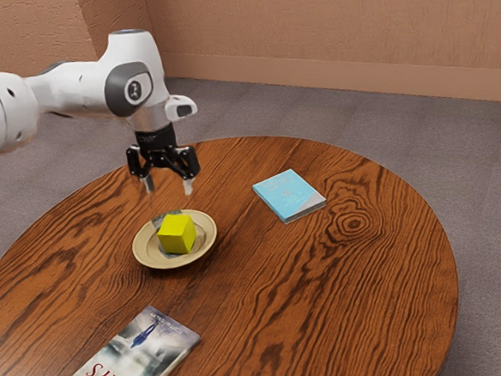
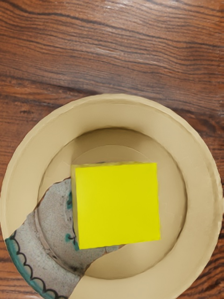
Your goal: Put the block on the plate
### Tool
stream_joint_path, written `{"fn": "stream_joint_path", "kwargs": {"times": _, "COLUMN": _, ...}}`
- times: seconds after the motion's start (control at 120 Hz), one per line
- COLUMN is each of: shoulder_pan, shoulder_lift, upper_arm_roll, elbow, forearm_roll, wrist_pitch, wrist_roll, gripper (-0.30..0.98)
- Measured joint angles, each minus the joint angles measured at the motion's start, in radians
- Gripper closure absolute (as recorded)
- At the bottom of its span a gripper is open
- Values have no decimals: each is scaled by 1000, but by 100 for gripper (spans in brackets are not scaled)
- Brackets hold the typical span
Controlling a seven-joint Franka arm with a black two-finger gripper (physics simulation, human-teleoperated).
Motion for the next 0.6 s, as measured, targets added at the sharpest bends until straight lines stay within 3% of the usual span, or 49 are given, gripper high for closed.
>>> {"fn": "stream_joint_path", "kwargs": {"times": 0.275, "shoulder_pan": -2, "shoulder_lift": -169, "upper_arm_roll": -67, "elbow": -30, "forearm_roll": 5, "wrist_pitch": -136, "wrist_roll": -3, "gripper": 0}}
{"fn": "stream_joint_path", "kwargs": {"times": 0.6, "shoulder_pan": -3, "shoulder_lift": -222, "upper_arm_roll": -122, "elbow": 76, "forearm_roll": 12, "wrist_pitch": -264, "wrist_roll": -8, "gripper": 0}}
